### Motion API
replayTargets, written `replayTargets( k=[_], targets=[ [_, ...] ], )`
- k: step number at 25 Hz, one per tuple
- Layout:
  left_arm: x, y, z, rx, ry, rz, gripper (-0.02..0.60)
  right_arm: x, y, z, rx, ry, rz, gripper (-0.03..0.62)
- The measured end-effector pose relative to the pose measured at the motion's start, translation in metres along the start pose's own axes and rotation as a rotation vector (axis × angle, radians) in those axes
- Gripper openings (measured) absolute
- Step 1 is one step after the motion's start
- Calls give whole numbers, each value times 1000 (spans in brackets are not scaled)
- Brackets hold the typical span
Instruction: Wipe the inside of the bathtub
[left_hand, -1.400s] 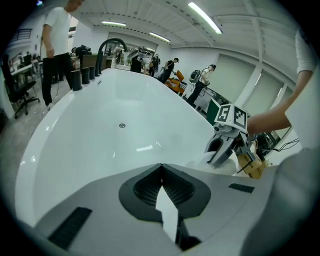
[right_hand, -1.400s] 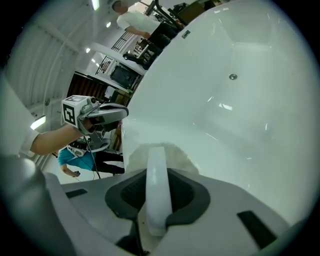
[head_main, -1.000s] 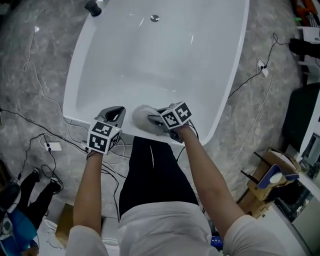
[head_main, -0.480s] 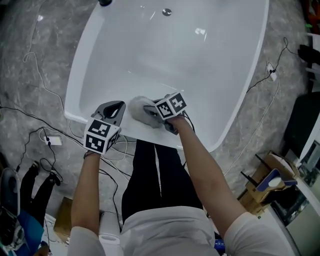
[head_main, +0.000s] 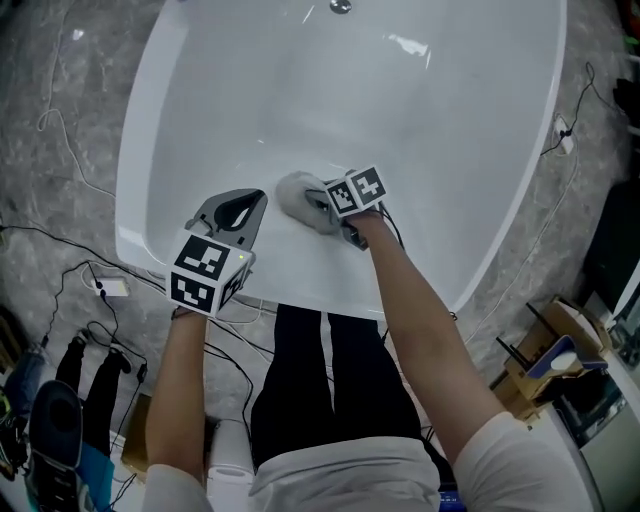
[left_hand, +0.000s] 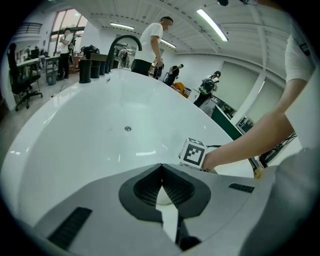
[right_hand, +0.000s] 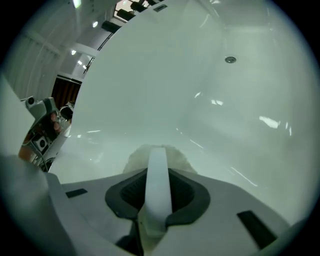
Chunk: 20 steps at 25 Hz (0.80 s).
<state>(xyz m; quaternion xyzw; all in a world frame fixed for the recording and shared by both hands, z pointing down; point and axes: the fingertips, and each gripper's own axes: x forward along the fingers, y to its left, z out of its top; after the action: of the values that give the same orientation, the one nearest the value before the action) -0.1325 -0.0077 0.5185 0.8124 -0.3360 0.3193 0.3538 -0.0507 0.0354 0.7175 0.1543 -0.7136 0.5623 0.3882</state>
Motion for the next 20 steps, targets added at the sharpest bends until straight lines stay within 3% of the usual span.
replayTargets(
  k=[10,14,20],
  targets=[
    [16,-3,3,27,24,-14,9,-35,-101,-53,175,71,-178,94],
    [19,-2,3,24,36,-16,9,-58,-113,-77,222,84,-201,94],
    [16,-11,5,13,47,-15,9,-86,-104,-96,212,90,-218,94]
  ],
)
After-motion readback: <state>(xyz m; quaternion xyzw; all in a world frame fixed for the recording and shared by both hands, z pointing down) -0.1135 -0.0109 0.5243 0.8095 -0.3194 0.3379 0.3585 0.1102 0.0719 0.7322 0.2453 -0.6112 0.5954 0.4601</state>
